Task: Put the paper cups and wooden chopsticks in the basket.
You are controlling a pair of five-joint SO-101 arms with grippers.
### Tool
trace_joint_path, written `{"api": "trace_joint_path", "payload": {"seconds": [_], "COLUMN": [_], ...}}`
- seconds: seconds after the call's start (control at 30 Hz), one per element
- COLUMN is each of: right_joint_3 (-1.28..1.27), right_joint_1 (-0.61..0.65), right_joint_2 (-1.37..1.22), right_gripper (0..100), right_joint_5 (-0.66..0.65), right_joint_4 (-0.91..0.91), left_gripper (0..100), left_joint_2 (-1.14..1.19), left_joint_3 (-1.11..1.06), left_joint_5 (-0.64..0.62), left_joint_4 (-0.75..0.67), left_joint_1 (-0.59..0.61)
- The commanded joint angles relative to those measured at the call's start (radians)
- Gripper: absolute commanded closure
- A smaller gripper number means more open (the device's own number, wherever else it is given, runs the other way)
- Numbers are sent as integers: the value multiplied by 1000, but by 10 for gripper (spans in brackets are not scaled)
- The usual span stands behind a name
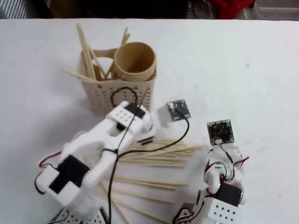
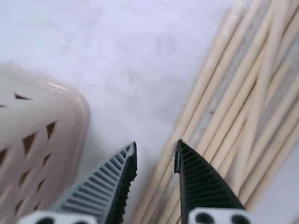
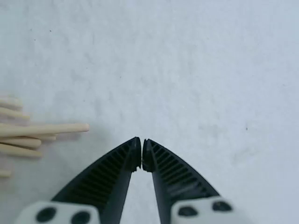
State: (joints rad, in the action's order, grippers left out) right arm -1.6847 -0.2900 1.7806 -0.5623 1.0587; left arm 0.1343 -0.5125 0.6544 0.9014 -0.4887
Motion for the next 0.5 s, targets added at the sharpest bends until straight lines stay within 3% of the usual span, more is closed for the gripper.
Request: {"api": "trace_joint_path", "payload": {"seconds": [0.0, 0.37, 0.47], "right_joint_3": [-6, -6, -6], "right_joint_1": [-7, -7, -7], "right_joint_2": [10, 10, 10], "right_gripper": [974, 974, 974], "right_joint_5": [-6, -6, -6], "right_joint_4": [7, 7, 7], "left_gripper": [858, 867, 926], "left_joint_2": [59, 150, 156], "left_joint_3": [52, 167, 173], "left_joint_5": [11, 9, 9], "left_joint_4": [-3, 114, 120], "left_joint_1": [7, -1, 2]}}
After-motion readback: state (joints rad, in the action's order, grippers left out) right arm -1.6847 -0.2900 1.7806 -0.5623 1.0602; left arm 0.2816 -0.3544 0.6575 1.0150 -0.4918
